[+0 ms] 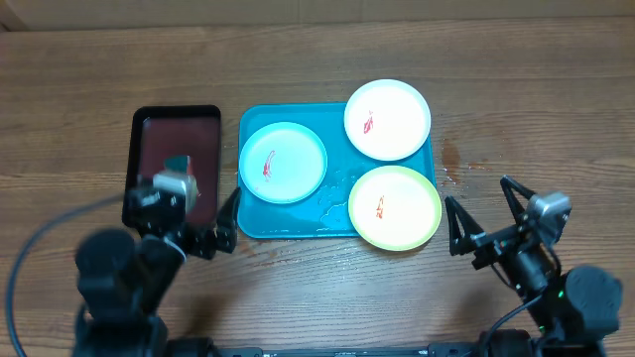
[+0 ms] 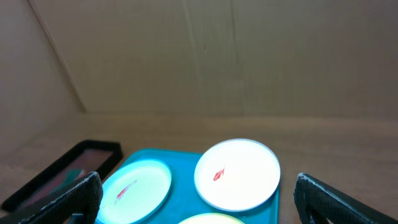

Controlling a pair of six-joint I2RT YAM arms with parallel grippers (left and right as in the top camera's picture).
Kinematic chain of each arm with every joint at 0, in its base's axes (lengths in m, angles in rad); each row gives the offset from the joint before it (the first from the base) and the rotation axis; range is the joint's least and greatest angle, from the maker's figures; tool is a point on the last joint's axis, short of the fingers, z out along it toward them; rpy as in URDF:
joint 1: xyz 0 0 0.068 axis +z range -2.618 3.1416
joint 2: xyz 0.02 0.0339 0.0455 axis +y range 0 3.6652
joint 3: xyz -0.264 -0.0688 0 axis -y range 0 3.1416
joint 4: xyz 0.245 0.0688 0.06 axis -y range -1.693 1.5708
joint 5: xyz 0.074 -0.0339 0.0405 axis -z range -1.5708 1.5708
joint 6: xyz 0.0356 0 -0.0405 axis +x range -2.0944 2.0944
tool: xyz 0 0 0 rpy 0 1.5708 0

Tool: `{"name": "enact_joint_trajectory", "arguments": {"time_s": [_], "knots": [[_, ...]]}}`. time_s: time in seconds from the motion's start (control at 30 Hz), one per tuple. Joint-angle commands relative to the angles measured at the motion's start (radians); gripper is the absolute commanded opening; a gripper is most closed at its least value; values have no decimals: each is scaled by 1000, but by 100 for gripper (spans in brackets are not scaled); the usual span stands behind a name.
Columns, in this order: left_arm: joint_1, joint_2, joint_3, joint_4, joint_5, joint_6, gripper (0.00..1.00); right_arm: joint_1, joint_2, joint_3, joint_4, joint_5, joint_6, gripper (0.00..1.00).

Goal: Clean dirty plates on tray and stack at the side

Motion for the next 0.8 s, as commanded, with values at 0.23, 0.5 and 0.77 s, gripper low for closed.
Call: {"name": "enact_joint_trajectory", "arguments": {"time_s": [0.23,0.5,0.77], "knots": [[3,521,662,-540,-61,28,100,5,371,386,-252,-62,-7,100],[3,790,1002,-833,-67,50,100,5,710,738,-647,-60,-101,100],[3,843,1003,-828,-19,44,100,5,868,776,-649,-180,-108,100]]}}
